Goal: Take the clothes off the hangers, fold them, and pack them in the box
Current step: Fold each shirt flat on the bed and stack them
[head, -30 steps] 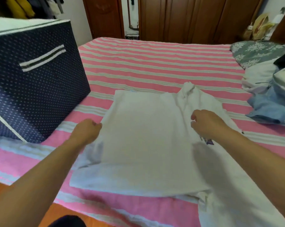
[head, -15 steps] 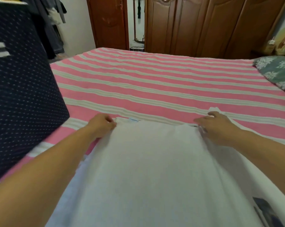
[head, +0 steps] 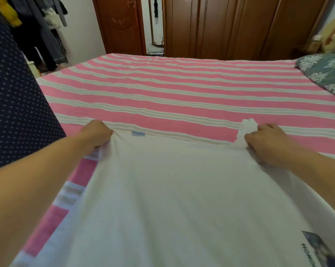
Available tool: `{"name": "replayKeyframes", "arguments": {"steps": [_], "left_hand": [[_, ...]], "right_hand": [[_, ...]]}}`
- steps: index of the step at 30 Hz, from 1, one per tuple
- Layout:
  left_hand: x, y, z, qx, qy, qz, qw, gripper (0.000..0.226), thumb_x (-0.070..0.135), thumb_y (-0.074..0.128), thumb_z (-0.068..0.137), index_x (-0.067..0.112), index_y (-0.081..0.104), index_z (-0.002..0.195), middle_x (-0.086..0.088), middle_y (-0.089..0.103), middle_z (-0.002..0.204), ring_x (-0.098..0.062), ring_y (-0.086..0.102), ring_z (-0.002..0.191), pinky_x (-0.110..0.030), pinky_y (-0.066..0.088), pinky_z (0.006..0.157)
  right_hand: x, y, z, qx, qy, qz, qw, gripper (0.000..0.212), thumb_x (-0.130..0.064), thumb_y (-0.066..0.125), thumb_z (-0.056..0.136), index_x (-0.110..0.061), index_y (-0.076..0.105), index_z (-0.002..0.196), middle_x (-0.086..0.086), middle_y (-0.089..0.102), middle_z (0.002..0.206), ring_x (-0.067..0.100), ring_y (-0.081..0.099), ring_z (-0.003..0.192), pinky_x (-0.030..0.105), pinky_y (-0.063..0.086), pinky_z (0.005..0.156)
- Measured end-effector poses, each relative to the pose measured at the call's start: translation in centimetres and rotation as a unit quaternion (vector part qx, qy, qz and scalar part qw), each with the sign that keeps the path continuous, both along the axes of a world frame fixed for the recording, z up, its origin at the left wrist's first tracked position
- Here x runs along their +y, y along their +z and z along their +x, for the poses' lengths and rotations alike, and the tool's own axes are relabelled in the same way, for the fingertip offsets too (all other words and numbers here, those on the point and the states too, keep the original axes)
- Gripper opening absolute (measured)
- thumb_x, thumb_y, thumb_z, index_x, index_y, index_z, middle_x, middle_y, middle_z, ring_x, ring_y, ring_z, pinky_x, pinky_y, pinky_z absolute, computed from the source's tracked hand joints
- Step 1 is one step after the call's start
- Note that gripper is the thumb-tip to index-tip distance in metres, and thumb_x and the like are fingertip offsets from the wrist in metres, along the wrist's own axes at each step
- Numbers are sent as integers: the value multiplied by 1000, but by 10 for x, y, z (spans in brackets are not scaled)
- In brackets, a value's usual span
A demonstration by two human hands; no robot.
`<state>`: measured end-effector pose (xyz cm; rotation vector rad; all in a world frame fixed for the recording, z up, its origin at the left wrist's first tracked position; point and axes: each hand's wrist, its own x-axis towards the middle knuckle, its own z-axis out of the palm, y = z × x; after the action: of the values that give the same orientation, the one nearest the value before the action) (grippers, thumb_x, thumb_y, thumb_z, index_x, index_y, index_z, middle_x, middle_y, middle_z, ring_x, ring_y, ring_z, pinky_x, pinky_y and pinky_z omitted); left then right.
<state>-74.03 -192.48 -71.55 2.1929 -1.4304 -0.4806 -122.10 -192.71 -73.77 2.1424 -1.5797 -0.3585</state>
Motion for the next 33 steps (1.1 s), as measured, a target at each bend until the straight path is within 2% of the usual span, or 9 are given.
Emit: {"name": "replayKeyframes", "arguments": {"steps": [4, 9, 13, 17, 19, 23, 26, 29, 33], "left_hand": [[-17, -8, 0, -124, -28, -23, 992, 18, 20, 56, 100, 3, 59, 98, -20, 64, 98, -35, 57, 87, -39, 44, 73], [-23, -39, -1, -153, -82, -15, 985, 20, 29, 48, 105, 11, 55, 103, -18, 63, 111, -36, 57, 99, -41, 44, 81], [-28, -43, 10, -164, -89, -12, 982, 24, 31, 42, 108, 10, 51, 102, -21, 63, 111, -35, 54, 94, -42, 44, 81], [-17, -28, -15, -129, -88, 85, 984, 43, 36, 43, 107, 10, 37, 140, -29, 47, 143, -44, 51, 118, -47, 42, 95], [9, -8, -41, -189, -93, 121, 970, 73, 49, 44, 104, 23, 7, 161, -21, 10, 166, -45, 21, 148, -54, 26, 117], [154, 5, -99, -246, -233, 70, 938, 67, 69, 16, 99, 47, -8, 158, 4, -28, 166, -26, -23, 154, -52, -5, 124], [295, -3, -92, -220, -265, 118, 931, 64, 79, -10, 85, 63, -20, 147, 20, -35, 157, -14, -32, 150, -46, -11, 125], [363, -23, -46, -228, -223, 130, 939, 67, 78, -17, 83, 64, -13, 148, 11, -22, 167, -13, -24, 153, -43, -8, 126], [374, -37, -26, -235, -218, 82, 944, 68, 71, 1, 96, 47, 4, 160, 5, 1, 171, -18, -5, 157, -45, 2, 127]], "right_hand": [[-4, 3, 12, -8, -112, -108, 988, 17, -13, 47, 91, -19, 56, 104, 1, 66, 96, 25, 53, 93, 37, 36, 78], [-6, -10, 21, -23, -112, -53, 992, 17, -21, 49, 96, -23, 58, 111, 0, 65, 109, 26, 54, 104, 39, 40, 87], [-10, -16, 36, -347, 32, 47, 936, 19, -35, 44, 103, -27, 61, 98, 1, 63, 102, 29, 56, 102, 39, 43, 87], [-10, -41, 50, -211, 27, 52, 976, 27, -34, 39, 107, -14, 56, 114, 6, 54, 118, 27, 46, 112, 40, 40, 95], [-9, -38, 59, -201, 12, 28, 979, 22, -28, 41, 107, -13, 55, 113, 8, 55, 115, 29, 49, 111, 40, 44, 89], [15, -25, 75, -212, -7, -26, 977, 25, -7, 56, 92, -6, 59, 116, 21, 61, 112, 41, 55, 103, 50, 48, 88], [91, -2, 83, -282, 45, -5, 958, 43, -20, 50, 101, -8, 50, 143, 22, 49, 144, 41, 41, 133, 49, 29, 114], [202, 24, 74, -332, 46, 125, 934, 56, -51, 29, 104, -26, 39, 153, 6, 30, 162, 30, 21, 150, 42, 13, 123], [326, 14, 28, -196, 51, 229, 952, 93, -75, -16, 87, -34, 35, 152, 1, 34, 160, 29, 28, 146, 44, 22, 119]]}}
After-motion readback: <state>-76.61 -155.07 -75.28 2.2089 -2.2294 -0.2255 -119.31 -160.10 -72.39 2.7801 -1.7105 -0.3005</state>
